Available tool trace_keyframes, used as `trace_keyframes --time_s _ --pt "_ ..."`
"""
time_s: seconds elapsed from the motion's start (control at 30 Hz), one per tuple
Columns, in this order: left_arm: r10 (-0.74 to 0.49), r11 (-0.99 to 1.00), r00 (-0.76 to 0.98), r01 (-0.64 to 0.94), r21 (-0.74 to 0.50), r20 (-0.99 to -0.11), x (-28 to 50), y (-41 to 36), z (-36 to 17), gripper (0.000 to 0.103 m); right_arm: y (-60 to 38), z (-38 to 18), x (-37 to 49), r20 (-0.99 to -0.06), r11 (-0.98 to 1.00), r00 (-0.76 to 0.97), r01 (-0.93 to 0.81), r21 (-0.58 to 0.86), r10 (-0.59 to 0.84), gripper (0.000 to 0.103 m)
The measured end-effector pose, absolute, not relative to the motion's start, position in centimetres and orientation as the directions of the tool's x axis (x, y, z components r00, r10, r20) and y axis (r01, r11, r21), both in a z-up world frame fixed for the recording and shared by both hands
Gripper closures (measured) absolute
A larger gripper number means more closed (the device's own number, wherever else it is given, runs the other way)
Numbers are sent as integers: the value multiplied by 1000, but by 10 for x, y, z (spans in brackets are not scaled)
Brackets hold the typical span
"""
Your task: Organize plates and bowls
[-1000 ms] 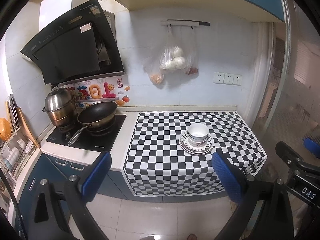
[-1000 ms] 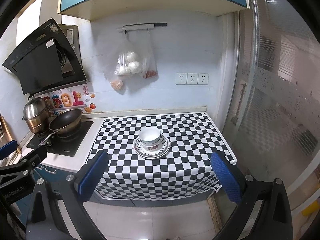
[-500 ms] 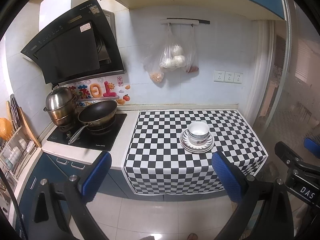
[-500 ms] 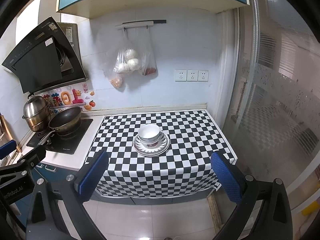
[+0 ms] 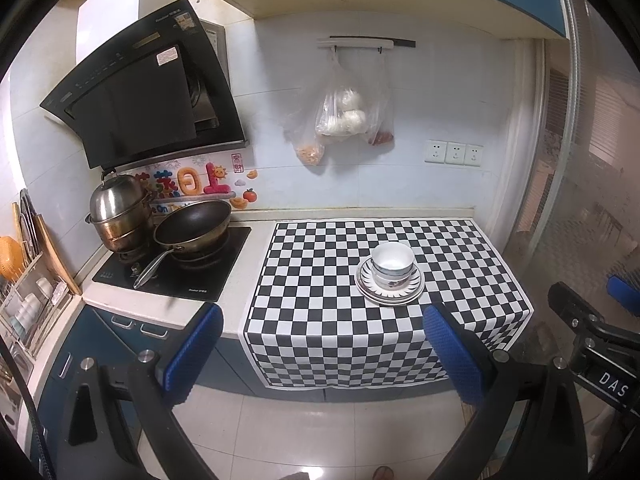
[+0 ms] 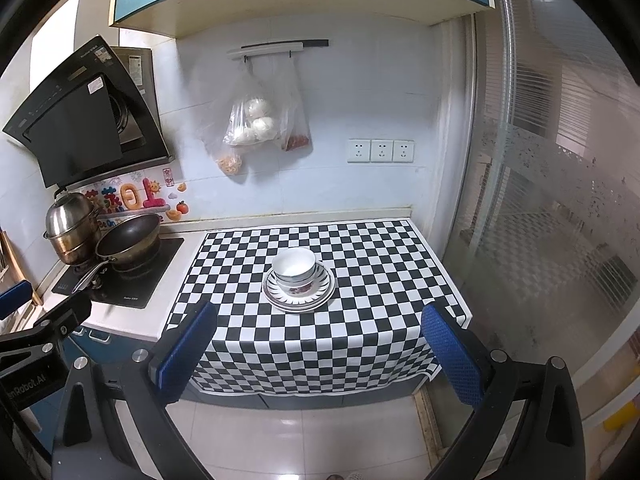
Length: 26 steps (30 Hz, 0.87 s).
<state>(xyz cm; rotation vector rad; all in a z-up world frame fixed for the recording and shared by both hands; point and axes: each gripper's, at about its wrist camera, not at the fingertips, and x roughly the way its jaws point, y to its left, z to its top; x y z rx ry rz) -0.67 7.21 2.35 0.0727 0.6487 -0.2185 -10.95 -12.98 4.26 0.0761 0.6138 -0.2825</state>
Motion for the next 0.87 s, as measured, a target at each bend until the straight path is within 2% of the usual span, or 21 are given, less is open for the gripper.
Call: trace_keyframes --time_s 0.87 --pt "-183 972 774 235 6 -606 3 69 23 0 -136 39 -105 -588 960 776 280 -6 -230 0"
